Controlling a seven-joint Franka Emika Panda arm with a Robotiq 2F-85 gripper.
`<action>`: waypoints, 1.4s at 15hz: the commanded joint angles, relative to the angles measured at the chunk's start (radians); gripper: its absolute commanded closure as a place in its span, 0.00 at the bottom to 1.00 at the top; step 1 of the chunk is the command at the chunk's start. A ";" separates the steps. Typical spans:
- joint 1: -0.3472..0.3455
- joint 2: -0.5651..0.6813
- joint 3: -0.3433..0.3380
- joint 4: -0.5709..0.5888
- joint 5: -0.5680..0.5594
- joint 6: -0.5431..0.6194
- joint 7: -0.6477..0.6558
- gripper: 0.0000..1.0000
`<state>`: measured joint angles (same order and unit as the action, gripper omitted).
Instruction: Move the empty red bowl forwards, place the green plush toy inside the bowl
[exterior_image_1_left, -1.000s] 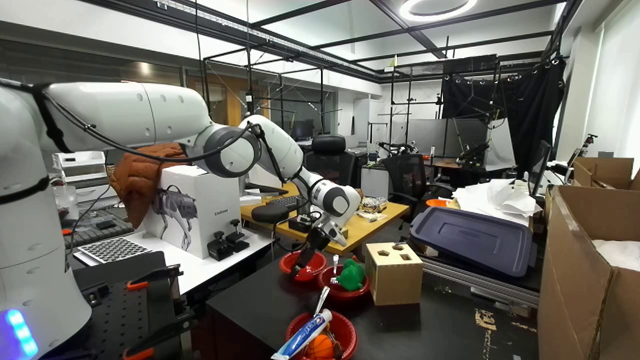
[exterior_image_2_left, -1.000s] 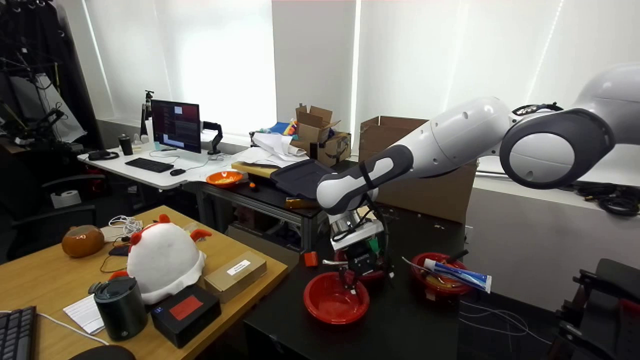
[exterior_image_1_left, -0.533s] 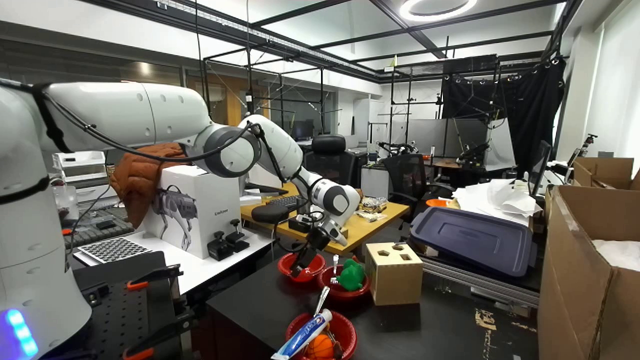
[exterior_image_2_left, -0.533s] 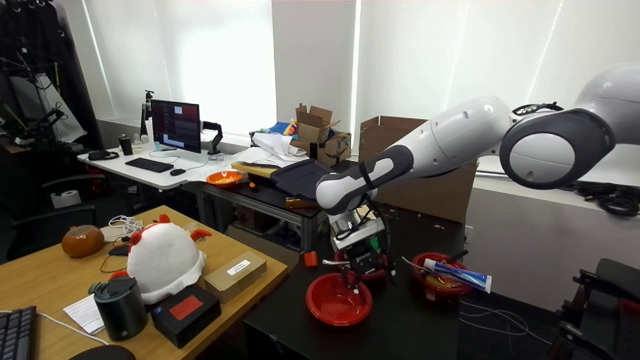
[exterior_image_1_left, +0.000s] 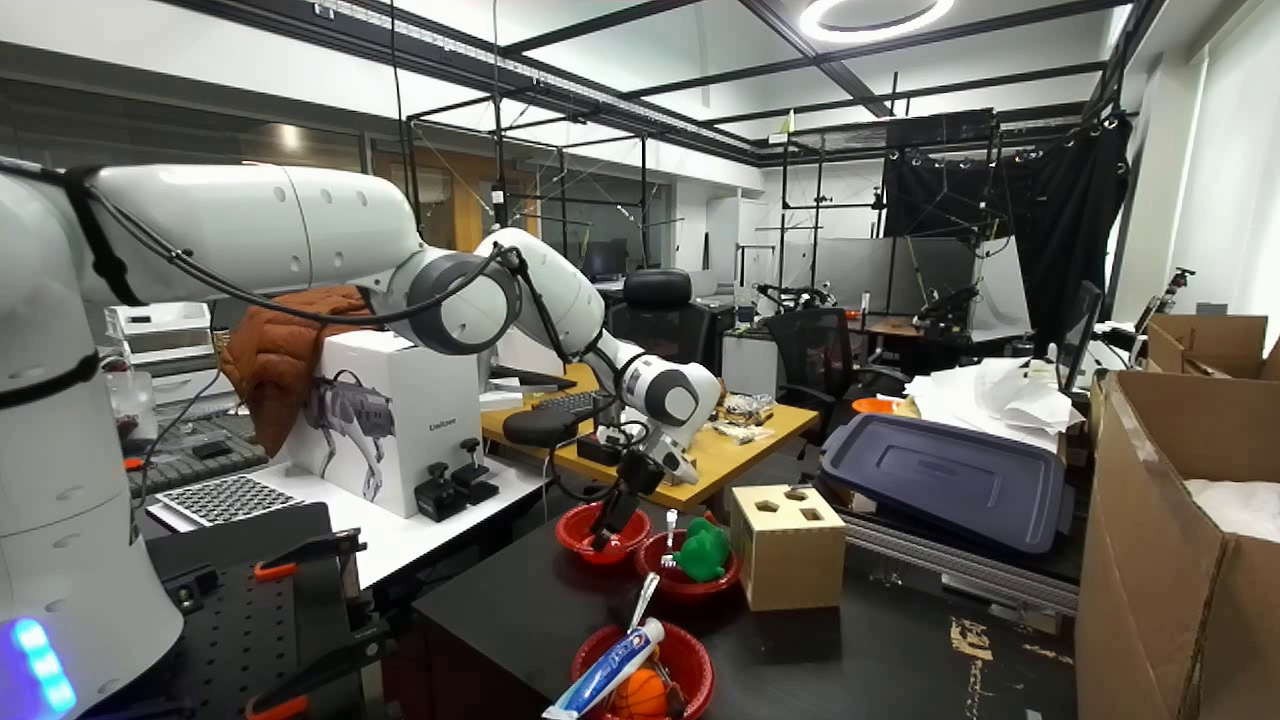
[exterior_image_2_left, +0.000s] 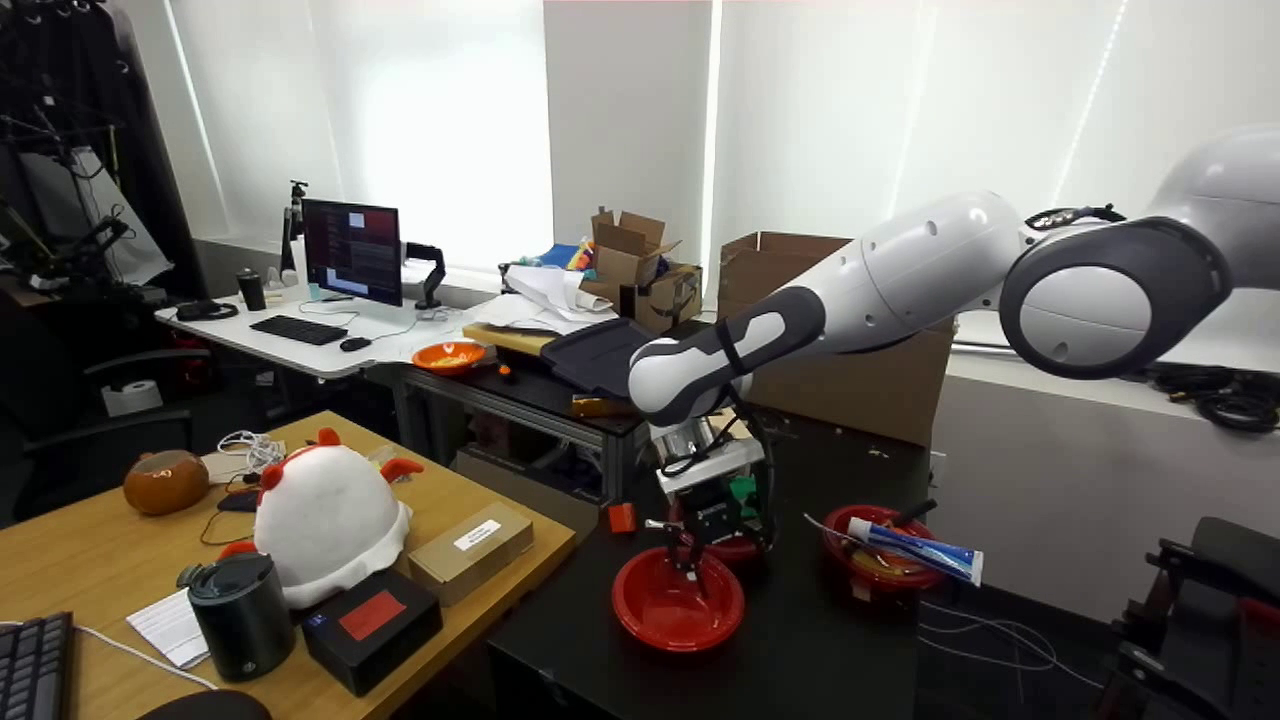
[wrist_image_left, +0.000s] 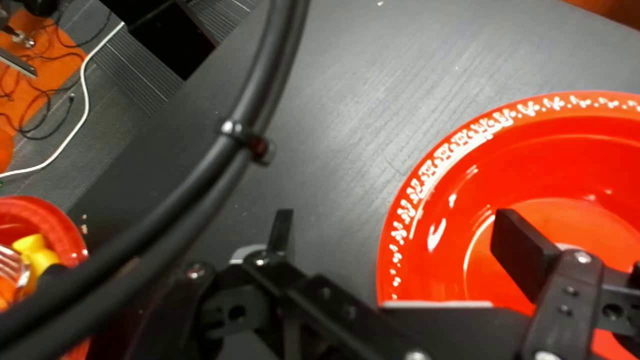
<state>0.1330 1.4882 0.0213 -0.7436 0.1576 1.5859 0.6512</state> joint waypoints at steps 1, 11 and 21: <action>-0.013 0.000 0.014 -0.025 0.037 0.108 0.004 0.00; -0.024 0.003 0.016 -0.076 0.042 0.110 -0.014 0.00; -0.056 0.003 0.007 -0.062 0.024 -0.101 -0.147 0.00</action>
<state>0.0844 1.4911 0.0317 -0.8188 0.1849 1.5501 0.5537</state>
